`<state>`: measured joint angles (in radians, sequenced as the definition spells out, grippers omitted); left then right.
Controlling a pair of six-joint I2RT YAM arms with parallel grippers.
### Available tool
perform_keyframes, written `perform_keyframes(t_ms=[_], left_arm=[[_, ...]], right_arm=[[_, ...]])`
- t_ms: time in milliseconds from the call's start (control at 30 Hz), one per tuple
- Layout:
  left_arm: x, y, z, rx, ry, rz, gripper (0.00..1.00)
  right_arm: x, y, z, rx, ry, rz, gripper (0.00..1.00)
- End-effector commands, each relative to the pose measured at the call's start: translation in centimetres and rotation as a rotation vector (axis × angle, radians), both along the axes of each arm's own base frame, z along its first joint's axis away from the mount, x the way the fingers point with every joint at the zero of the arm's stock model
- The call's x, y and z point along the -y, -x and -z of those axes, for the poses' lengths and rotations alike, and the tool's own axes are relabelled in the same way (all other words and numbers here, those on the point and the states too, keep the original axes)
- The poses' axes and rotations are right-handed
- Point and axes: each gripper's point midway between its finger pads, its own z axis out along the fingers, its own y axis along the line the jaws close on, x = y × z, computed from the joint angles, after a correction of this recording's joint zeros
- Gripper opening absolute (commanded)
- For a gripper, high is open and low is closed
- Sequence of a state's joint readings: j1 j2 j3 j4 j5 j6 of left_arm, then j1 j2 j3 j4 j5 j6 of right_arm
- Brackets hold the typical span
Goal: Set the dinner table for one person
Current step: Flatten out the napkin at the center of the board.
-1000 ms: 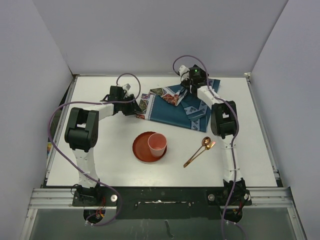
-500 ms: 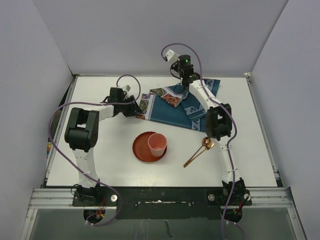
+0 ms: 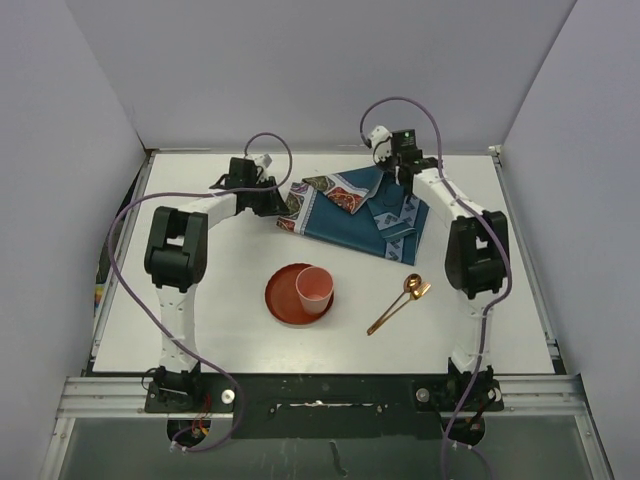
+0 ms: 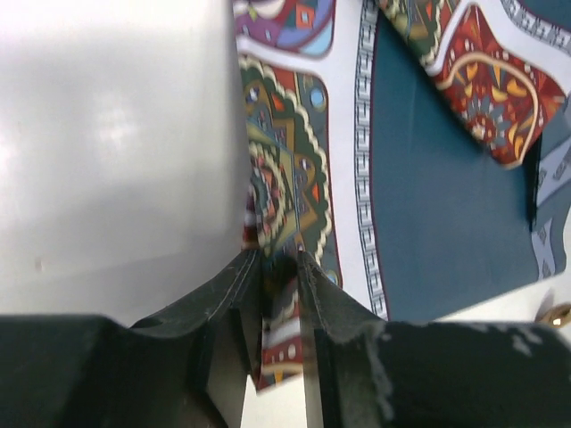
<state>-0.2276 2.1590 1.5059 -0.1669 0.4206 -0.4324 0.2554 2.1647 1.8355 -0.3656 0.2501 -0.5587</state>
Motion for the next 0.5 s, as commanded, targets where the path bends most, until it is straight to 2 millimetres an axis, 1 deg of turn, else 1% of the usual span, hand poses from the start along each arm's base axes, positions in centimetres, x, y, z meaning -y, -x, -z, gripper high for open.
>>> perform_keyframes(t_ms=[0,67,133,267,333,367,433,467], left_arm=[[0.7,-2.9,1.4,0.0,-0.005,0.013,0.2],[-0.3,-4.4,1.5,0.013,-0.054,-0.014,0.18],[-2.0,-6.2,1.5,0.034,-0.113,-0.054,0.16],[-4.5,-9.9,0.8,0.093,-0.116,-0.097,0.16],[-5.8,-11.7,0.3,0.124,-0.125,-0.12,0.16],[-6.4,-12.7,-0.5,0.157,-0.126,-0.135,0.17],[-8.1,-14.5,-2.8,0.237,-0.143,-0.172,0.23],[-9.0,-15.3,-4.3,0.283,-0.156,-0.193,0.27]], right_arm=[[0.4,2.9,-5.4,0.09,-0.045,0.028,0.0],[1.4,3.9,-5.2,0.079,-0.032,0.05,0.0],[2.0,4.9,-5.0,0.069,-0.022,0.069,0.0],[2.5,6.8,-4.8,0.033,-0.037,0.085,0.0],[1.9,8.0,-4.0,-0.028,-0.049,0.047,0.0],[1.0,8.9,-3.6,-0.079,-0.069,-0.003,0.0],[-0.9,11.1,-2.7,-0.183,-0.1,-0.104,0.01],[-1.6,12.0,-2.4,-0.211,-0.098,-0.133,0.04]])
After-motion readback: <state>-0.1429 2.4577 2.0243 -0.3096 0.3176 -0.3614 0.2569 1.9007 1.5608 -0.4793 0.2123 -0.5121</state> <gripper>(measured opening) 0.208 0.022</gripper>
